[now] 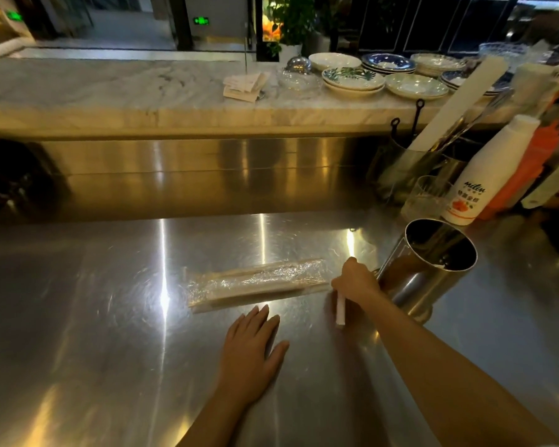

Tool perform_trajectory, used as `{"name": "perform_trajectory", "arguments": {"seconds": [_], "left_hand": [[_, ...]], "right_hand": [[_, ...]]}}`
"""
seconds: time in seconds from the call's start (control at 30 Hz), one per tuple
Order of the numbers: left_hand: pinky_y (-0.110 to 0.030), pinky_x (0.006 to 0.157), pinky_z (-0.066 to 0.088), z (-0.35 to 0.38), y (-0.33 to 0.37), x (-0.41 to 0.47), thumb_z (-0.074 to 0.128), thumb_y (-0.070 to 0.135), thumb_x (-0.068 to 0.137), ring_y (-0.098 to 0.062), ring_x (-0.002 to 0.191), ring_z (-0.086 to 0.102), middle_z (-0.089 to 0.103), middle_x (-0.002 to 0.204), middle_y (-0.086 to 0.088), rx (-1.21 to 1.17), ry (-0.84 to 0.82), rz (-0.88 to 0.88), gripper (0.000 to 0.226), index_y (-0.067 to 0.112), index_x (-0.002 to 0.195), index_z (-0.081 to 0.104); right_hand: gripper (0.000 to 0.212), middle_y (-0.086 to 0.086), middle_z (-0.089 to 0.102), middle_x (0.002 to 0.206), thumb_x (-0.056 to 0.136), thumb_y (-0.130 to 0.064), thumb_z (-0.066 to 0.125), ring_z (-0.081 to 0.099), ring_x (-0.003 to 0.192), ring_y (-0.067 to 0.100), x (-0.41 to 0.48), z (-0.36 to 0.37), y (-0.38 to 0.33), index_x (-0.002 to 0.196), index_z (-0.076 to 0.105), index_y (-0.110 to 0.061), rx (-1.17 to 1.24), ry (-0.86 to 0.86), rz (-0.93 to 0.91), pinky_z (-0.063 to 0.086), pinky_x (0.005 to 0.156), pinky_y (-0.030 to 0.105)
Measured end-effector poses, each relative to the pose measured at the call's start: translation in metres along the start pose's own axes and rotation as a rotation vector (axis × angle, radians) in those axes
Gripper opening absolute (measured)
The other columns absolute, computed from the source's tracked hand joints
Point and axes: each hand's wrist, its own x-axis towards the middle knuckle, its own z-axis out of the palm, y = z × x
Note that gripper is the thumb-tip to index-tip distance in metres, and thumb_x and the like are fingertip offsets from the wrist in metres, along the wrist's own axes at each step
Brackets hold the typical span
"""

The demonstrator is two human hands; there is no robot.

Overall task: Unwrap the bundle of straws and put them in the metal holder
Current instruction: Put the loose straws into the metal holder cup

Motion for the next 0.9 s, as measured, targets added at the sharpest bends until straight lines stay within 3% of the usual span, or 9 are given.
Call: {"name": "perform_trajectory", "arguments": {"seconds": [0.13,0.2,0.27,0.37,0.47,0.63,0.77,0.9], "left_hand": [[-0.029,0.110,0.005,0.001,-0.001,0.000,0.036,0.055,0.089,-0.014,0.137,0.027,0.036,0.148,0.004,-0.002,0.002,0.004,0.051,0.031,0.134,0.041],[-0.030,0.110,0.007,0.001,-0.001,0.000,0.037,0.056,0.088,-0.014,0.137,0.029,0.038,0.147,0.004,0.003,0.007,0.005,0.052,0.031,0.133,0.043],[-0.030,0.110,0.007,0.002,-0.002,0.000,0.036,0.057,0.088,-0.014,0.136,0.029,0.038,0.147,0.004,0.006,0.001,0.001,0.052,0.031,0.133,0.043],[-0.032,0.109,0.012,0.002,-0.001,0.000,0.039,0.056,0.087,-0.016,0.134,0.034,0.042,0.144,0.003,0.013,0.003,-0.007,0.052,0.030,0.131,0.046],[-0.033,0.108,0.016,0.000,-0.001,0.001,0.043,0.054,0.086,-0.017,0.131,0.039,0.047,0.141,0.002,0.020,0.016,0.002,0.050,0.028,0.128,0.050],[-0.033,0.108,0.015,-0.002,0.001,0.001,0.041,0.054,0.085,-0.017,0.132,0.038,0.046,0.142,0.001,0.003,0.016,0.000,0.052,0.027,0.129,0.049],[-0.033,0.109,0.016,-0.001,0.000,0.001,0.041,0.055,0.085,-0.016,0.133,0.036,0.045,0.142,0.003,-0.017,0.009,-0.002,0.054,0.027,0.130,0.049],[-0.034,0.109,0.020,0.000,-0.001,0.003,0.038,0.058,0.083,-0.015,0.133,0.035,0.046,0.141,0.004,-0.016,0.014,-0.005,0.057,0.027,0.129,0.050]], "right_hand": [[0.036,0.012,0.056,0.099,0.084,-0.016,0.053,0.056,0.089,0.027,-0.002,-0.001,0.001,0.116,0.040,-0.004,-0.062,-0.094,-0.033,0.044,0.070,0.032],[0.022,0.005,0.051,0.082,0.085,-0.014,0.050,0.053,0.075,0.021,-0.005,-0.006,0.000,0.105,0.047,-0.005,-0.075,-0.164,-0.046,0.042,0.061,0.028],[0.003,0.005,0.047,0.068,0.084,-0.008,0.048,0.051,0.055,0.016,-0.007,-0.015,-0.003,0.084,0.047,-0.005,-0.024,-0.240,-0.035,0.040,0.043,0.023],[0.021,0.008,0.048,0.057,0.085,-0.004,0.048,0.042,0.024,0.007,-0.015,-0.034,-0.011,0.067,0.040,-0.011,0.134,-0.238,-0.081,0.031,0.029,0.014],[0.021,0.008,0.052,0.057,0.088,-0.007,0.050,0.045,0.026,0.003,-0.032,-0.064,-0.027,0.069,0.045,-0.013,0.276,-0.174,-0.239,0.036,0.029,0.015],[0.000,0.004,0.057,0.076,0.089,-0.012,0.051,0.061,0.053,0.012,-0.070,-0.127,-0.046,0.089,0.051,-0.013,0.490,0.115,-0.469,0.046,0.041,0.013],[0.003,0.003,0.059,0.081,0.089,-0.013,0.051,0.063,0.061,0.011,-0.089,-0.167,-0.028,0.092,0.050,-0.015,0.566,0.412,-0.483,0.050,0.047,0.017],[0.005,-0.011,0.050,0.076,0.090,-0.016,0.048,0.056,0.069,0.005,-0.090,-0.179,0.003,0.090,0.045,-0.019,0.552,0.787,-0.460,0.050,0.063,0.025]]}}
